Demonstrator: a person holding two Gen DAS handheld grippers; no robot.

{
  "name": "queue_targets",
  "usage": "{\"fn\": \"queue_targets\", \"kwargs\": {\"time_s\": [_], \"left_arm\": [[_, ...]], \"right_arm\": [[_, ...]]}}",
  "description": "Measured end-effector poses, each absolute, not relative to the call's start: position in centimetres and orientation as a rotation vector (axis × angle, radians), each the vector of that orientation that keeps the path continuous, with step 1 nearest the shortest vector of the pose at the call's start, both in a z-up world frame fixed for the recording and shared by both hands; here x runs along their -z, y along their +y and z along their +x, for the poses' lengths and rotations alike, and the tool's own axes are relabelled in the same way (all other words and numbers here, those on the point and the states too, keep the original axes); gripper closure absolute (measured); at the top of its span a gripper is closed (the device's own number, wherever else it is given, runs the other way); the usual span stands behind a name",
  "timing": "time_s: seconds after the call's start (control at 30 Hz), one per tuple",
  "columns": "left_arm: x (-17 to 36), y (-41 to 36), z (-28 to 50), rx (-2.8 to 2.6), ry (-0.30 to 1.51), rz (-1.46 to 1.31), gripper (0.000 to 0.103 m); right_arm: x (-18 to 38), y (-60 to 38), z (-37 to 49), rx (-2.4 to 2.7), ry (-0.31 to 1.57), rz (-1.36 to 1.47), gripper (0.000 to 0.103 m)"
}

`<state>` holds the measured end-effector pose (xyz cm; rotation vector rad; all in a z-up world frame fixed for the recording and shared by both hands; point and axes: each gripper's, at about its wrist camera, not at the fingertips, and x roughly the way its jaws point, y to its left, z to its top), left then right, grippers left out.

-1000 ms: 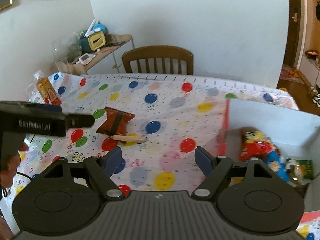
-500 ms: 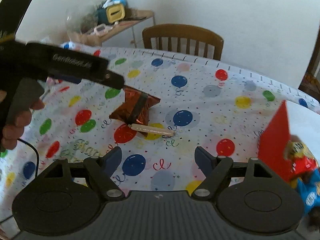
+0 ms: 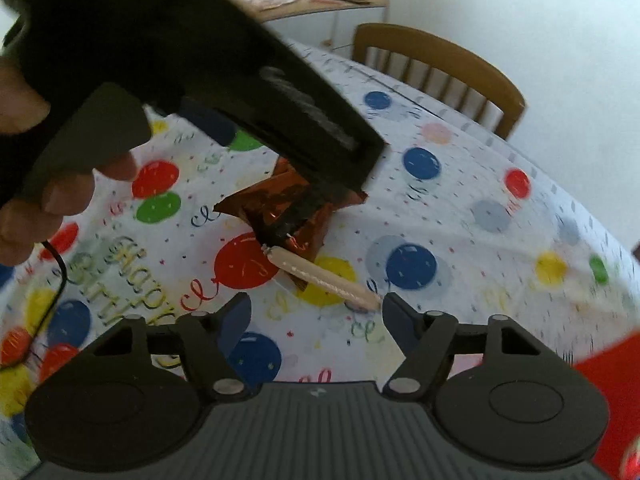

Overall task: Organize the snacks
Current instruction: 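Grasp the brown foil wrapper with left tool while right tool grasps wooden stick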

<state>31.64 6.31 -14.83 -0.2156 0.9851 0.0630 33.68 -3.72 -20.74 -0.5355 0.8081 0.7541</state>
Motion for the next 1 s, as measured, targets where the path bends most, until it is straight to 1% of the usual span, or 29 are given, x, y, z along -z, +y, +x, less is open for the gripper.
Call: {"fn": "queue_targets", "kwargs": {"time_s": [0.07,0.13,0.23,0.27,0.3,0.33,0.37,0.47,0.5,0.57,0.8,0.83,0.87,0.9,1.0], "left_arm": [[15.3,6.3,32.1,-0.058,1.001,-0.218,0.010],[15.9,6.3,32.6,-0.050,1.017,-0.221,0.012],[16.6,6.3,33.0,-0.051,1.033,-0.227,0.014],[16.8,6.2,33.1,-0.055,1.038,-0.229,0.015],[17.1,6.1,33.2,-0.056,1.044,-0.232,0.016],[17.4,6.0,33.4,-0.052,1.052,-0.232,0.021],[17.6,5.9,33.5,-0.045,1.061,-0.231,0.025],[18.0,5.8,33.7,-0.033,1.070,-0.226,0.031],[18.1,5.8,33.7,-0.033,1.071,-0.226,0.034],[18.3,6.0,33.8,-0.033,1.079,-0.237,0.045],[18.6,7.1,33.5,-0.011,1.082,-0.269,0.049],[18.6,7.3,33.4,-0.008,1.080,-0.270,0.052],[18.5,7.4,33.3,-0.002,1.076,-0.274,0.058],[18.4,7.6,33.2,0.007,1.072,-0.284,0.060],[18.1,8.1,32.5,0.005,1.056,-0.284,0.060]], "right_arm": [[21.2,-3.0,34.1,-0.773,0.788,-0.583,0.032],[21.5,-2.5,34.5,-0.799,0.790,-0.611,0.040],[22.4,-1.8,35.0,-0.822,0.789,-0.654,0.041],[22.5,-1.6,35.2,-0.825,0.792,-0.657,0.043],[22.5,-1.6,35.4,-0.837,0.792,-0.642,0.047],[22.5,-1.6,35.6,-0.843,0.800,-0.632,0.051],[22.5,-1.5,35.7,-0.848,0.805,-0.626,0.053],[22.4,-1.7,36.0,-0.849,0.824,-0.599,0.057],[22.4,-1.8,36.2,-0.850,0.837,-0.581,0.063],[22.3,-2.2,36.3,-0.851,0.861,-0.546,0.067],[22.3,-3.0,35.5,-0.841,0.877,-0.537,0.077],[22.3,-3.0,35.4,-0.839,0.886,-0.524,0.079],[22.3,-3.1,35.3,-0.837,0.898,-0.512,0.080],[22.3,-3.1,35.2,-0.835,0.905,-0.506,0.081],[22.2,-3.0,34.3,-0.818,0.912,-0.512,0.085]]}}
